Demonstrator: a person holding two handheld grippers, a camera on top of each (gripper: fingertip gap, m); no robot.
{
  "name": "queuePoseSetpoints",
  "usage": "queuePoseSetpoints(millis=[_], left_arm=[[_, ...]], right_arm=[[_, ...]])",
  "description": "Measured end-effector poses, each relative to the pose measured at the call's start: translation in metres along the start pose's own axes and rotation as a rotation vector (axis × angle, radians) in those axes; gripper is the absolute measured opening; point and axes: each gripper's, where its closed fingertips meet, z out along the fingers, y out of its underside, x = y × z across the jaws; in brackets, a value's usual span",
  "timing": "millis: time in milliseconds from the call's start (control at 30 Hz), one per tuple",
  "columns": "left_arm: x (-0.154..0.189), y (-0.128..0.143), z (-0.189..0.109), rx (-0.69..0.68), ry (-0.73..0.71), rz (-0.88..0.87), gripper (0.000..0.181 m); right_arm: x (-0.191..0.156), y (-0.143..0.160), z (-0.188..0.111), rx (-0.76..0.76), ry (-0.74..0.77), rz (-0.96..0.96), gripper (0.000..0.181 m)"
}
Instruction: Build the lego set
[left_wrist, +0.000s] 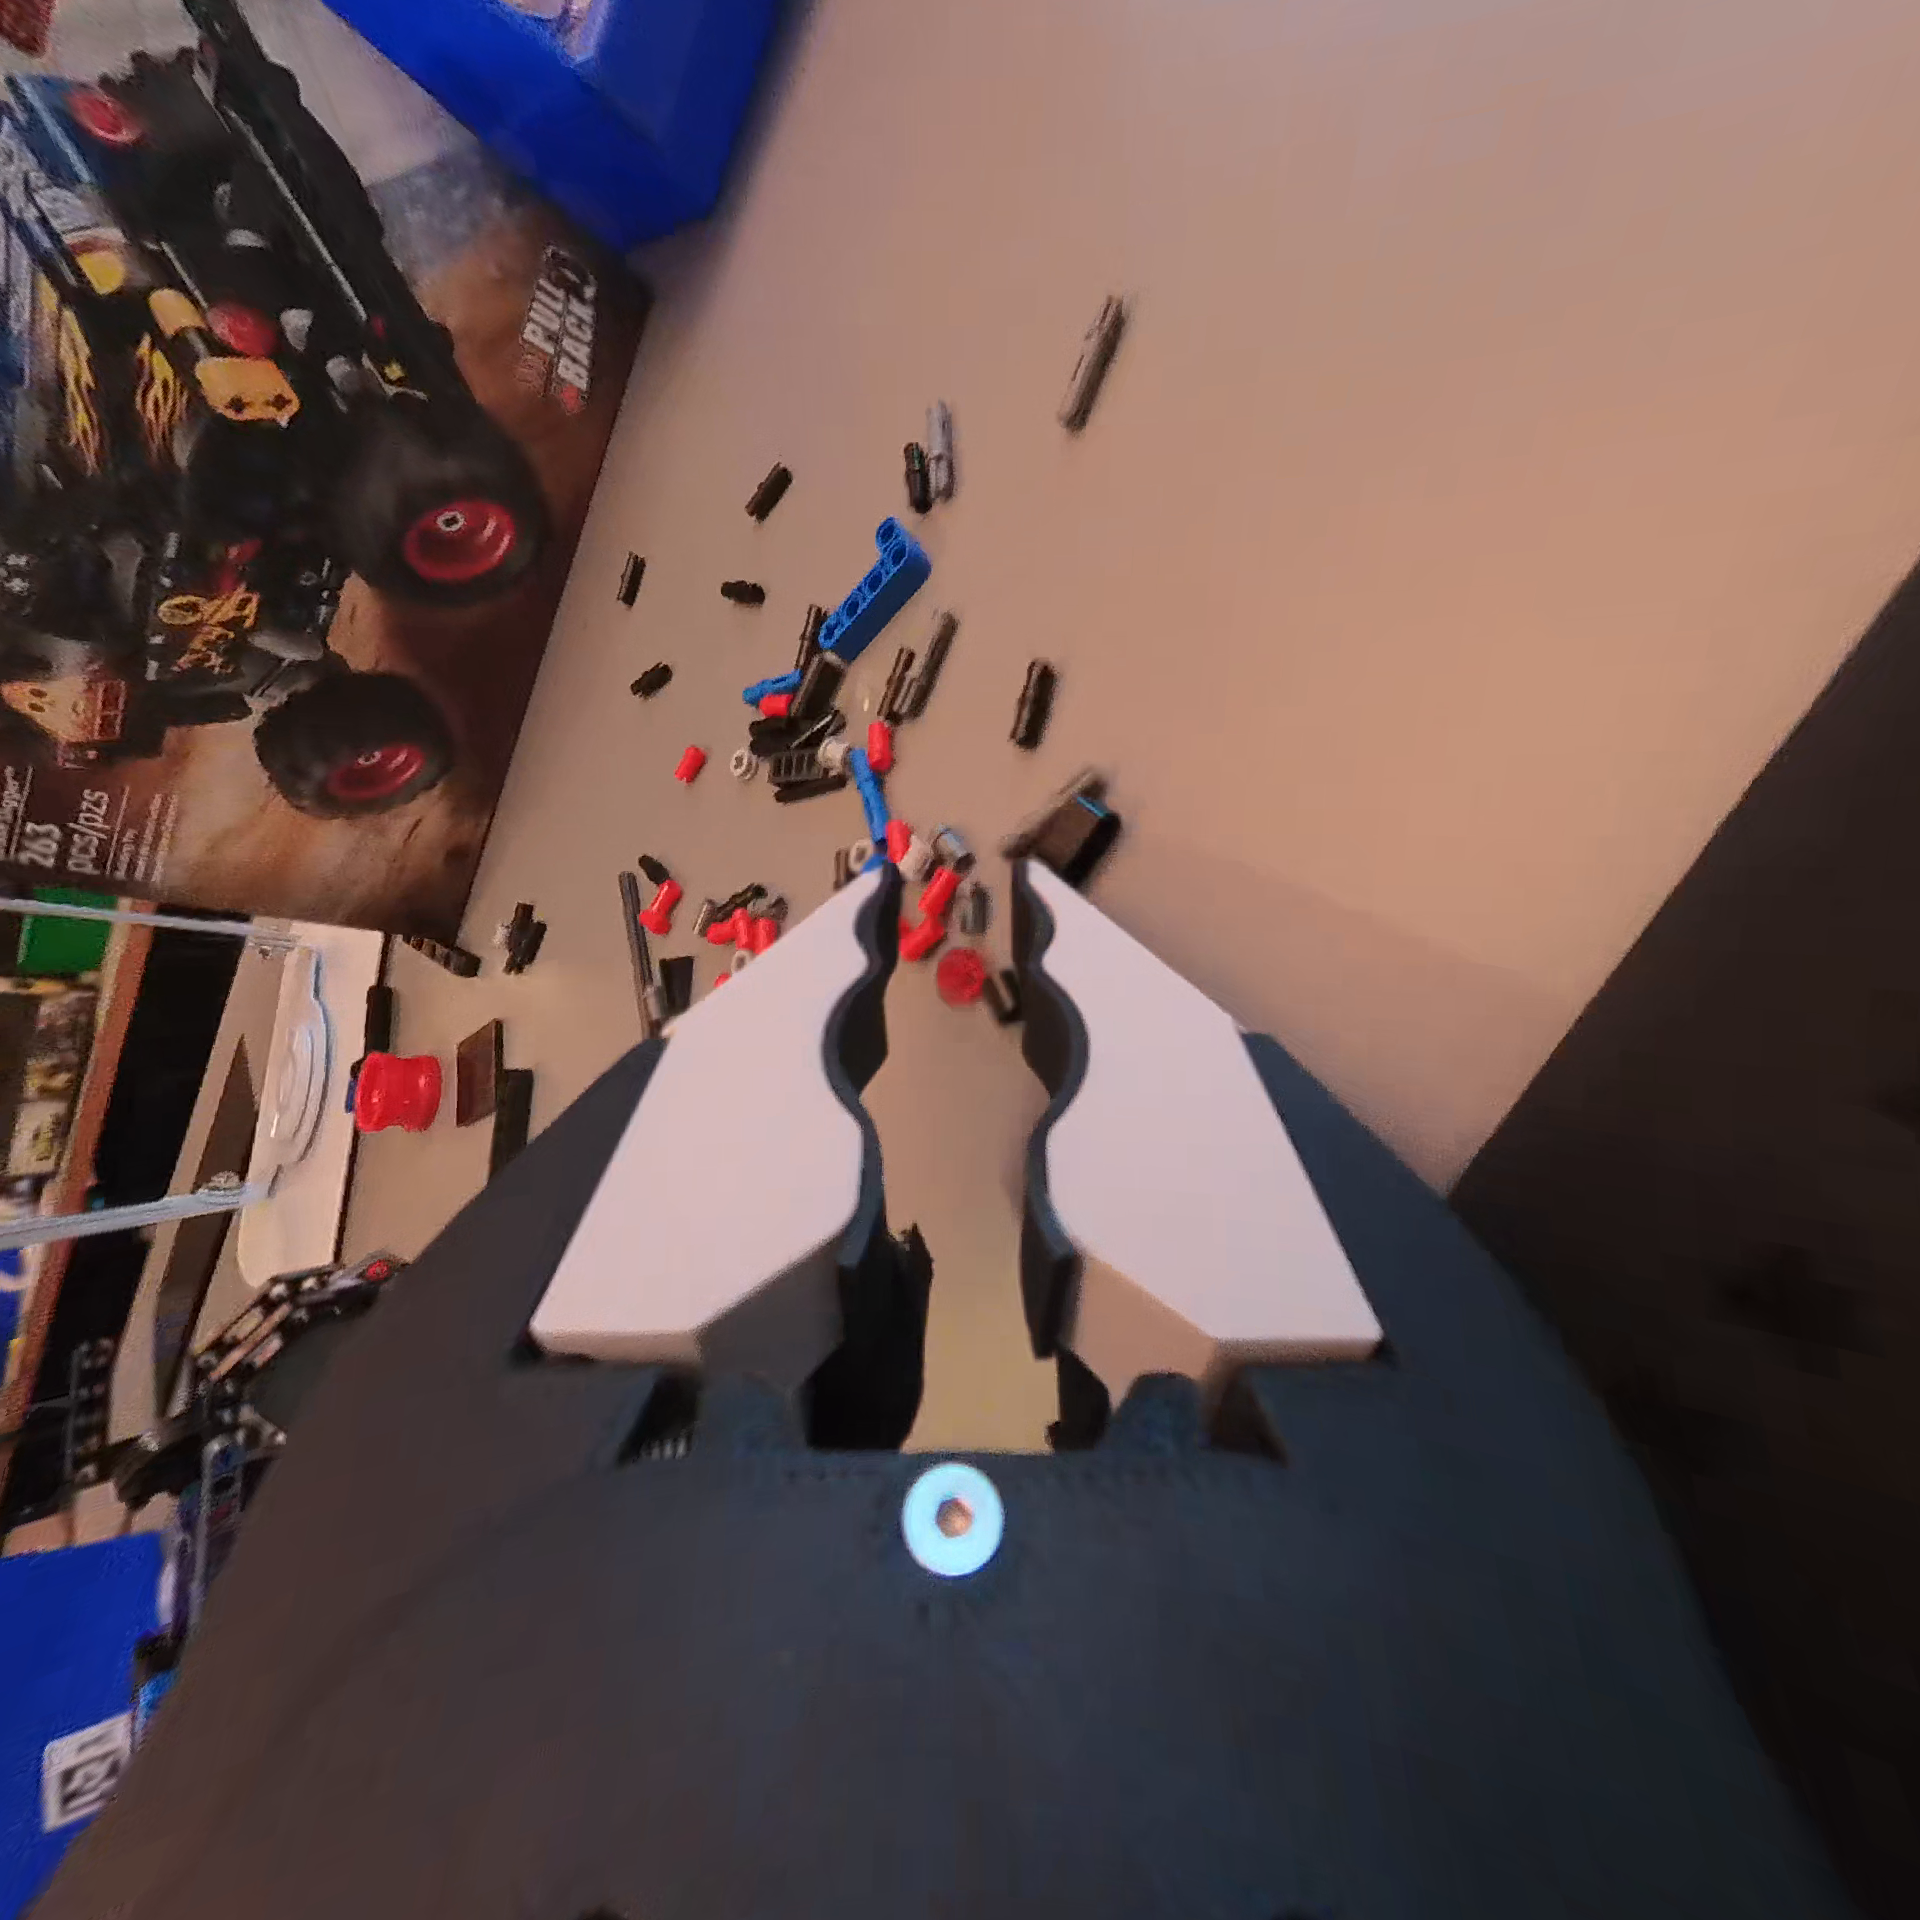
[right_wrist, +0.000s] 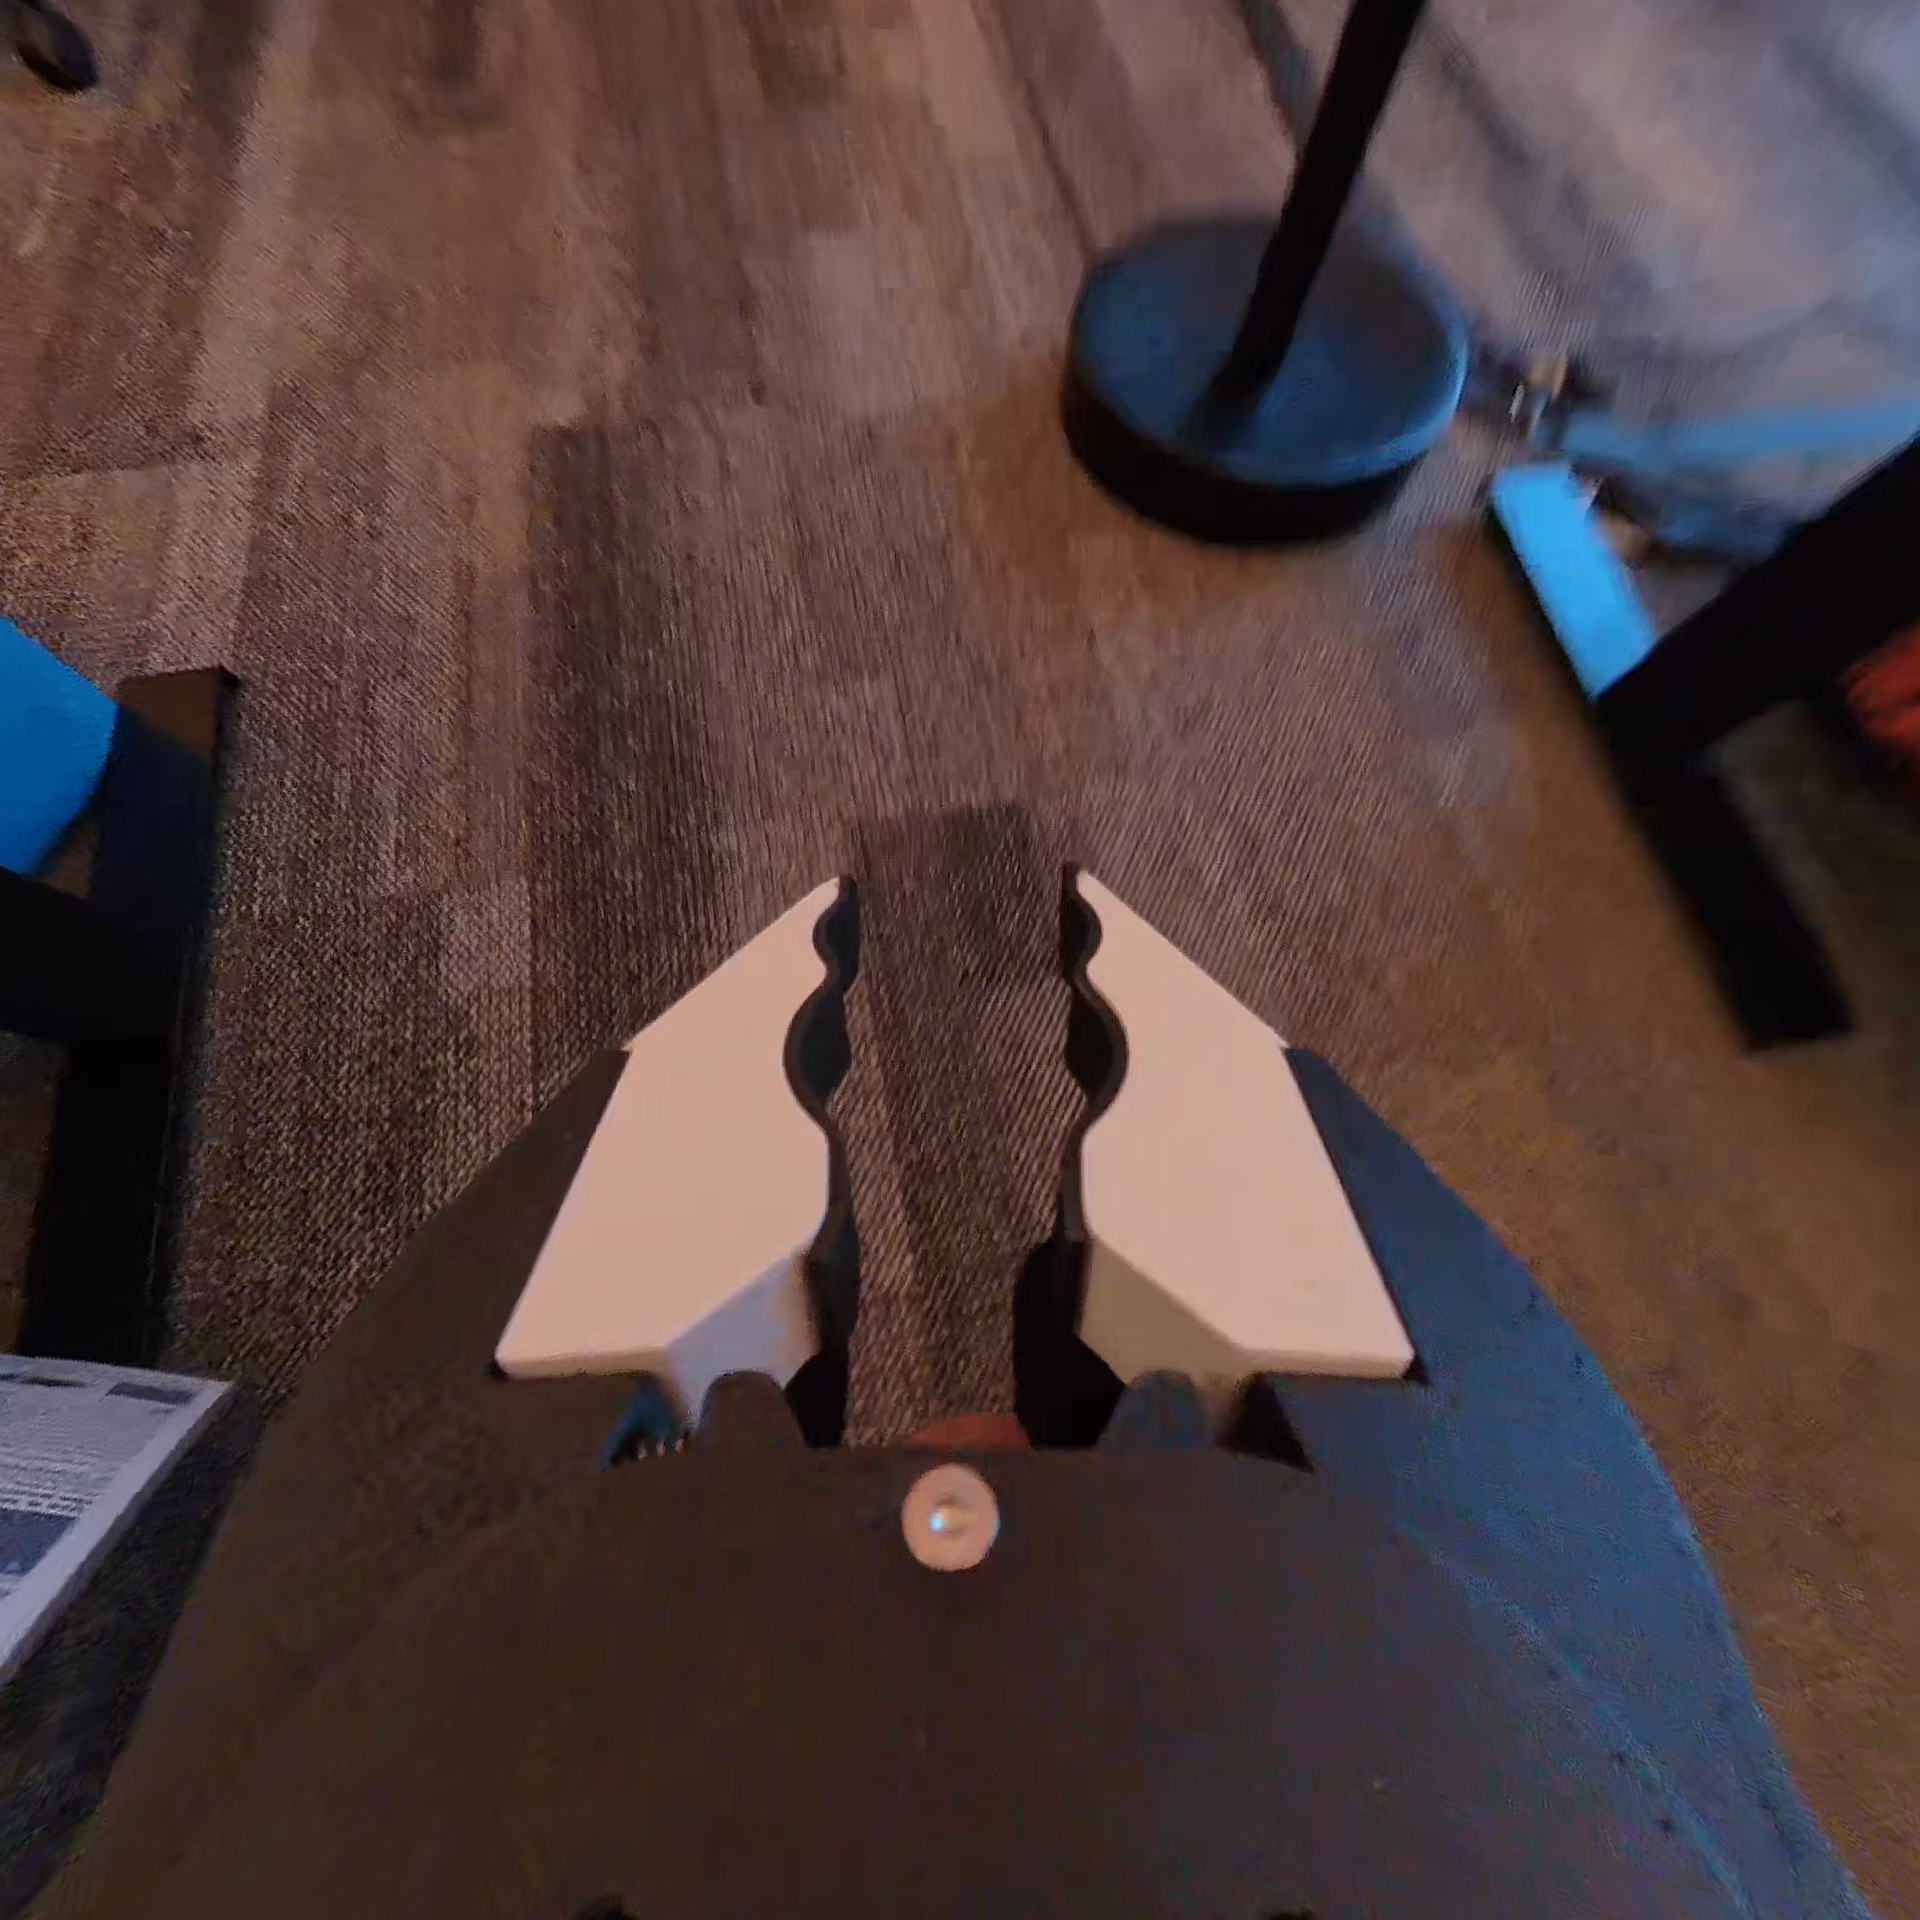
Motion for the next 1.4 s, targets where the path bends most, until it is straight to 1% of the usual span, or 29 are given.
queuePoseSetpoints(millis=[67, 100, 167, 233, 367, 467, 533, 600, 667, 733, 767, 833, 900, 1033, 1200, 1333, 1400], left_arm=[[0.003, -0.006, 0.004, -0.019, -0.036, 0.032, 0.014], [0.003, -0.008, 0.006, -0.023, -0.049, 0.028, 0.014], [0.001, -0.012, 0.007, -0.016, -0.063, 0.02, 0.017], [0.004, -0.016, 0.009, -0.011, -0.064, 0.033, 0.015], [0.009, -0.024, 0.009, 0.009, -0.053, 0.057, 0.014], [0.011, -0.025, 0.01, 0.011, -0.038, 0.055, 0.013], [0.013, -0.025, 0.011, 0.004, -0.034, 0.058, 0.013], [0.014, -0.026, 0.011, 0.002, -0.025, 0.056, 0.012], [0.015, -0.025, 0.012, -0.003, -0.019, 0.054, 0.011], [0.014, -0.024, 0.012, -0.011, -0.029, 0.052, 0.01], [0.014, -0.024, 0.013, -0.018, -0.03, 0.05, 0.008], [0.017, -0.022, 0.015, -0.038, -0.026, 0.055, 0.0], [0.016, -0.022, 0.015, -0.052, -0.041, 0.05, 0.0], [0.013, -0.019, 0.017, -0.081, -0.071, 0.04, 0.0], [0.007, -0.014, 0.018, -0.131, -0.119, 0.023, 0.0], [-0.002, -0.007, 0.02, -0.194, -0.189, 0.035, 0.0], [-0.01, 0.0, 0.021, -0.247, -0.237, 0.021, 0.0]], right_arm=[[0.019, 0.059, 0.019, -0.086, -0.012, 0.098, 0.032], [0.02, 0.088, 0.02, -0.131, -0.012, 0.106, 0.03], [0.008, 0.138, 0.008, -0.218, -0.044, 0.119, 0.029], [-0.003, 0.17, -0.018, -0.265, -0.057, 0.132, 0.031], [-0.031, 0.208, -0.083, -0.333, -0.069, 0.193, 0.034], [-0.055, 0.22, -0.122, -0.36, -0.061, 0.118, 0.035], [-0.063, 0.22, -0.131, -0.338, -0.059, 0.132, 0.037], [-0.059, 0.222, -0.127, -0.309, -0.037, 0.169, 0.038], [-0.053, 0.229, -0.113, -0.3, -0.03, 0.182, 0.039], [-0.042, 0.237, -0.091, -0.305, -0.016, 0.171, 0.04], [-0.036, 0.24, -0.077, -0.306, -0.015, 0.174, 0.04], [-0.023, 0.244, -0.043, -0.304, -0.019, 0.202, 0.04], [-0.007, 0.249, -0.007, -0.313, -0.026, 0.251, 0.041], [0.026, 0.248, 0.055, -0.32, -0.014, 0.239, 0.044], [0.065, 0.253, 0.11, -0.299, 0.008, 0.292, 0.044], [0.098, 0.275, 0.154, -0.327, 0.05, 0.309, 0.038], [0.116, 0.286, 0.176, -0.323, 0.064, 0.356, 0.034]])
